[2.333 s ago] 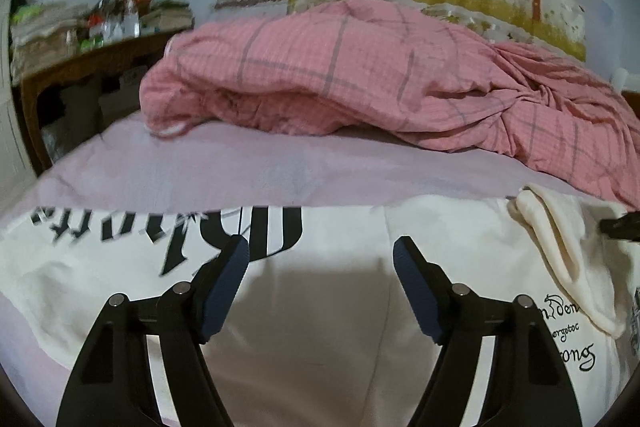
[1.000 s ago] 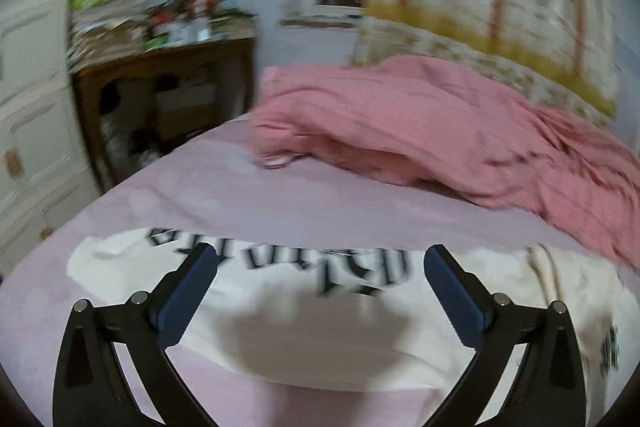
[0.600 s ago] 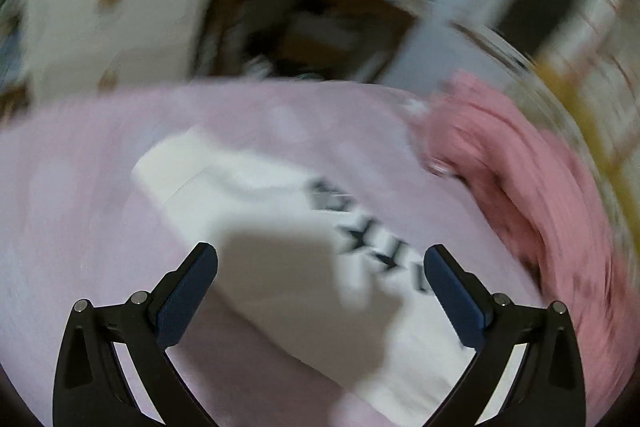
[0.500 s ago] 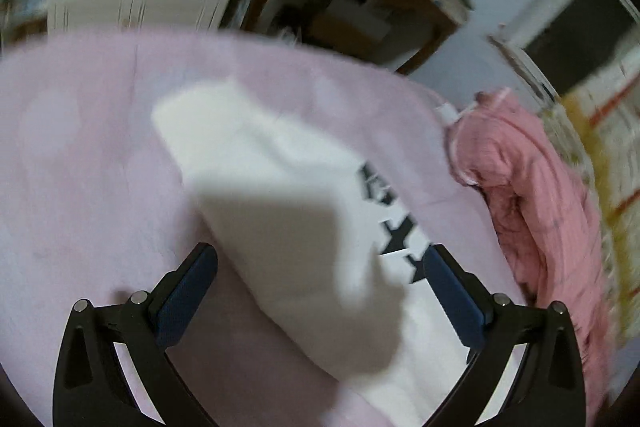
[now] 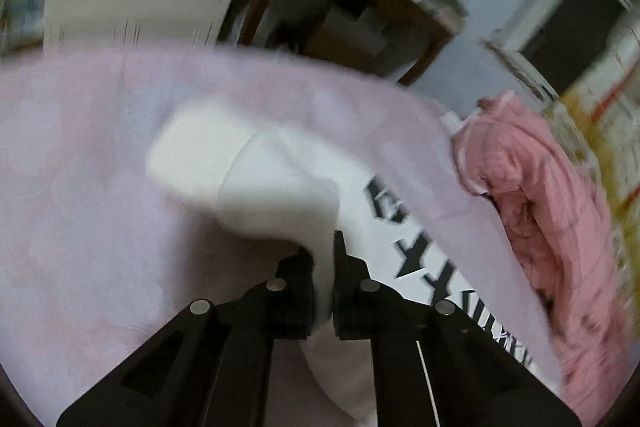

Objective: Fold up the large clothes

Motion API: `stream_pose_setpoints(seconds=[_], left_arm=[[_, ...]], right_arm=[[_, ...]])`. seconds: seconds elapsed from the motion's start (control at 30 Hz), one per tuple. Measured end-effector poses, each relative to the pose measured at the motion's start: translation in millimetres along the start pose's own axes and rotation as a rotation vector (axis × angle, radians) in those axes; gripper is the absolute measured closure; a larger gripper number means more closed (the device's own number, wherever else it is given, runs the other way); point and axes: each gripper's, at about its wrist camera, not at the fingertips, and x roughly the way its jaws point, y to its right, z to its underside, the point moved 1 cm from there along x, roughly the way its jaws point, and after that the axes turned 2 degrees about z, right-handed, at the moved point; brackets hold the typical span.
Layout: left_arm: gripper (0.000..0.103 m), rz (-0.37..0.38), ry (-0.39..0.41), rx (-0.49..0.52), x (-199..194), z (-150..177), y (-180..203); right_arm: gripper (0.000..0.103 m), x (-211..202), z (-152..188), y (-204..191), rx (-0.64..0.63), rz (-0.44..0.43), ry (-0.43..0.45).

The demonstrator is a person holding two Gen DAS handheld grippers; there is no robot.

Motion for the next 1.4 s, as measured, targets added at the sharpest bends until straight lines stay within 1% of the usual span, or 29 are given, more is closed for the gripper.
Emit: stream_pose_setpoints(seconds=[0.03,0.07,0.13,0.23,0.3,0.33,0.37,0.4,0.43,0.47,0.57,0.6,0.67,0.7,0.77,0.8,0.83,0.87,0.9,0.93,0.97,1.0,1.03,1.07,1.13,1.2,1.27,1.33,1.4], left_arm=[[0.098,0.014,0.053,0.054,-12.2,-3.3,15.1],[0.098,0.046,0.102,0.104,-27.1,-4.3,29.3],[0.098,0.128,0.160,0.173,-54.6,-2.0,56.7],[0.098,0.277,0.165,0.271,-87.5,11.7,102.1],[0.098,0.373,0.154,0.358,-104.8,28.5,135.8],[0.098,0.408,0.142,0.392,-110.5,37.4,149.5],[0.098,0.461,0.112,0.434,-116.1,49.0,165.6],[0.098,0.537,0.056,0.483,-119.6,65.3,183.6],[0.098,0.596,0.008,0.518,-122.5,78.7,196.1],[0.098,0.638,-0.033,0.540,-123.5,90.0,207.2],[0.098,0.761,-0.211,0.568,-116.3,133.2,236.7],[0.098,0.786,-0.264,0.594,-113.6,150.6,245.8],[0.098,0.790,-0.324,0.662,-113.9,179.9,258.8],[0.097,0.793,-0.376,0.694,-110.3,194.6,264.5],[0.097,0.784,-0.507,0.694,-98.3,211.4,270.2],[0.096,0.786,-0.570,0.663,-89.6,215.5,268.8],[0.093,0.792,-0.596,0.652,-86.2,218.4,267.9],[0.085,0.799,-0.617,0.662,-83.8,217.5,268.7],[0.069,0.804,-0.635,0.689,-85.0,216.5,270.3],[0.060,0.808,-0.642,0.712,-88.2,214.9,273.9],[0.048,0.812,-0.622,0.725,-93.4,211.8,276.8],[0.039,0.820,-0.569,0.739,-104.8,203.8,276.4],[0.034,0.829,-0.528,0.754,-114.3,204.1,277.5],[0.026,0.840,-0.496,0.771,-124.6,197.2,277.2],[0.025,0.874,-0.449,0.776,-145.0,183.3,277.3],[0.025,0.904,-0.435,0.773,-158.4,167.4,274.8],[0.025,0.895,-0.398,0.750,-166.5,152.3,270.1],[0.025,0.870,-0.329,0.714,-170.8,133.8,262.7],[0.025,0.831,-0.262,0.685,-169.4,116.4,253.2]], right_arm=[[0.020,-1.2,-0.7,2.5,0.006,0.000,0.002],[0.020,-1.9,-1.3,4.4,0.012,0.001,0.002],[0.020,-3.4,-2.5,9.7,0.033,-0.007,0.002],[0.020,-7.0,-5.1,15.1,0.056,-0.049,0.004],[0.020,-9.2,-6.7,18.1,0.061,-0.054,0.010],[0.020,-10.4,-7.1,19.9,0.062,-0.049,0.014],[0.020,-11.0,-7.3,21.0,0.063,-0.043,0.017],[0.020,-11.7,-7.8,23.1,0.065,-0.037,0.019],[0.020,-12.2,-7.9,24.8,0.070,-0.034,0.021],[0.020,-12.3,-8.2,27.2,0.078,-0.035,0.021],[0.020,-8.6,-8.3,31.6,0.102,-0.061,0.005],[0.020,-6.0,-7.7,31.5,0.103,-0.073,-0.006],[0.020,-0.9,-6.3,29.7,0.102,-0.081,-0.023],[0.020,1.1,-5.2,27.8,0.099,-0.080,-0.029],[0.020,5.2,-3.0,22.4,0.086,-0.079,-0.040],[0.020,6.6,-1.8,19.1,0.078,-0.080,-0.043],[0.020,8.1,-0.9,16.3,0.071,-0.081,-0.046],[0.020,9.6,0.2,12.9,0.063,-0.083,-0.051],[0.020,10.6,1.0,9.9,0.058,-0.087,-0.054],[0.020,11.5,1.9,7.0,0.055,-0.093,-0.057],[0.020,12.2,2.6,4.8,0.054,-0.100,-0.060],[0.020,13.7,4.0,1.8,0.052,-0.110,-0.065],[0.020,15.9,5.7,-1.2,0.050,-0.121,-0.074],[0.020,17.5,7.5,-4.0,0.048,-0.130,-0.082],[0.020,20.0,11.0,-10.8,0.043,-0.154,-0.091],[0.020,19.5,13.1,-17.9,0.032,-0.165,-0.089],[0.020,17.5,13.8,-24.5,0.007,-0.164,-0.083],[0.020,14.5,14.7,-31.8,-0.018,-0.163,-0.074],[0.020,10.5,16.5,-41.0,-0.043,-0.186,-0.072]])
